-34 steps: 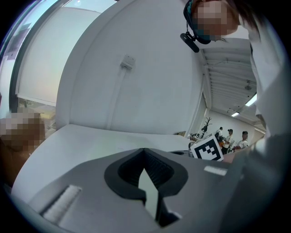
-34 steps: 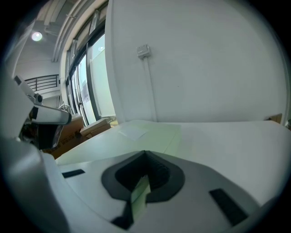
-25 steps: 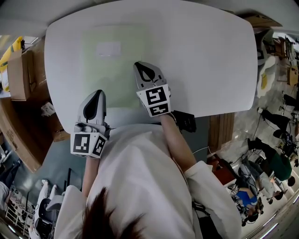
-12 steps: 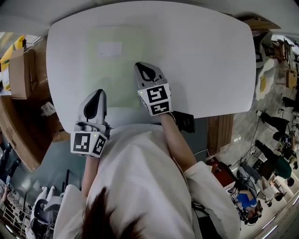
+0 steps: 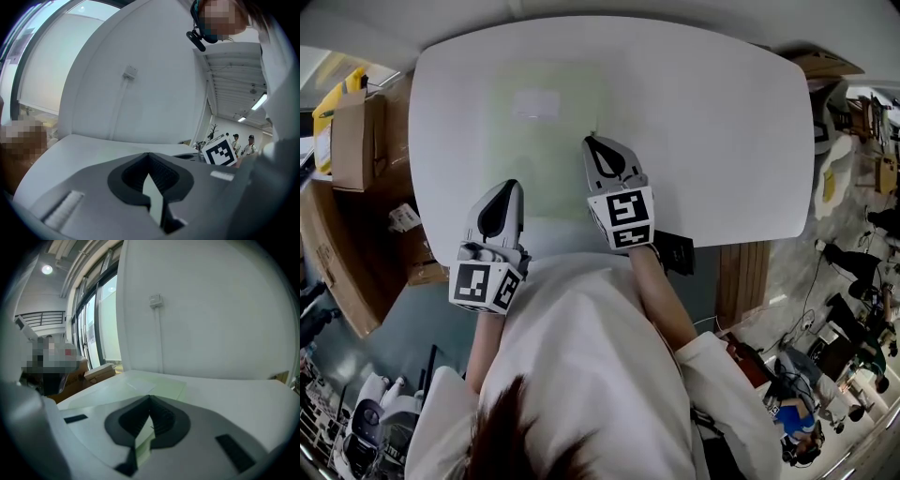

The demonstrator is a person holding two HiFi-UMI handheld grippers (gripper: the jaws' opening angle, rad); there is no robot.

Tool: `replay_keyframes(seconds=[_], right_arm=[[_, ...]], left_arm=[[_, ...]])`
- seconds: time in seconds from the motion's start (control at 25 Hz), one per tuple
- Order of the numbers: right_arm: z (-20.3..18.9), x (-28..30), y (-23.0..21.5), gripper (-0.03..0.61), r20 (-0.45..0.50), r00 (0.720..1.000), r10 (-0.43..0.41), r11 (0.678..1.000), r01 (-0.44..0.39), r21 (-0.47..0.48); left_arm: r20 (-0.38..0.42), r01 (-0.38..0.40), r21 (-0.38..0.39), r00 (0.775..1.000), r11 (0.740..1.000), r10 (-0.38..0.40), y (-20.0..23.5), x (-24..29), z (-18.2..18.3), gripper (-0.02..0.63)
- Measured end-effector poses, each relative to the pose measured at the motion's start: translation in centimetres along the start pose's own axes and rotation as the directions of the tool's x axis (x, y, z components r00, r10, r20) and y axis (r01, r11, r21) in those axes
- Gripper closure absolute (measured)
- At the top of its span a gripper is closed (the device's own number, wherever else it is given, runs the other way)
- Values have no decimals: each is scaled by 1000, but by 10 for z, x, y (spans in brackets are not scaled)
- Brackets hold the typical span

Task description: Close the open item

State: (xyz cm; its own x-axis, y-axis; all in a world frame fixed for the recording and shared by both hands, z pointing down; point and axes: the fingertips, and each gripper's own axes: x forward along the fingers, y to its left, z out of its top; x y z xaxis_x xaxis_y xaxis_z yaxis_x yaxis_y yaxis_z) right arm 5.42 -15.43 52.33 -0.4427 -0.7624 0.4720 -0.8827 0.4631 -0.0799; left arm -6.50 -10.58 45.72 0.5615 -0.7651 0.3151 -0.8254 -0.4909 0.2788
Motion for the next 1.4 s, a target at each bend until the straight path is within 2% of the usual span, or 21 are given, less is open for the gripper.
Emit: replay_keyframes(seconds=[0.4,0.56,0.72,0.88,1.12,1.4], right_arm=[[30,-41,10,575,99,995,-16,1000,15,14],[59,-77,16,575,184,983,-26,1000,26,5],[83,-113,24,574,256,966,-40,999,41,3],[99,-140,43,574,293,956,-11,999,22,-33],[86,-155,71,574,278,960,10,999,-1,-35],[80,-158,82,574,291,957,21,999,-6,-51]], left_arm=[[43,6,28,999,1000,-7,-8,-11,8,606],[55,-18,62,998,998,14,-11,-20,24,604],[87,-2,96,996,995,-6,-19,-30,46,604],[129,-4,99,992,995,-8,-26,-45,63,604],[168,-14,62,986,998,4,-35,-64,67,604],[188,9,89,982,996,-26,-50,-68,69,604]])
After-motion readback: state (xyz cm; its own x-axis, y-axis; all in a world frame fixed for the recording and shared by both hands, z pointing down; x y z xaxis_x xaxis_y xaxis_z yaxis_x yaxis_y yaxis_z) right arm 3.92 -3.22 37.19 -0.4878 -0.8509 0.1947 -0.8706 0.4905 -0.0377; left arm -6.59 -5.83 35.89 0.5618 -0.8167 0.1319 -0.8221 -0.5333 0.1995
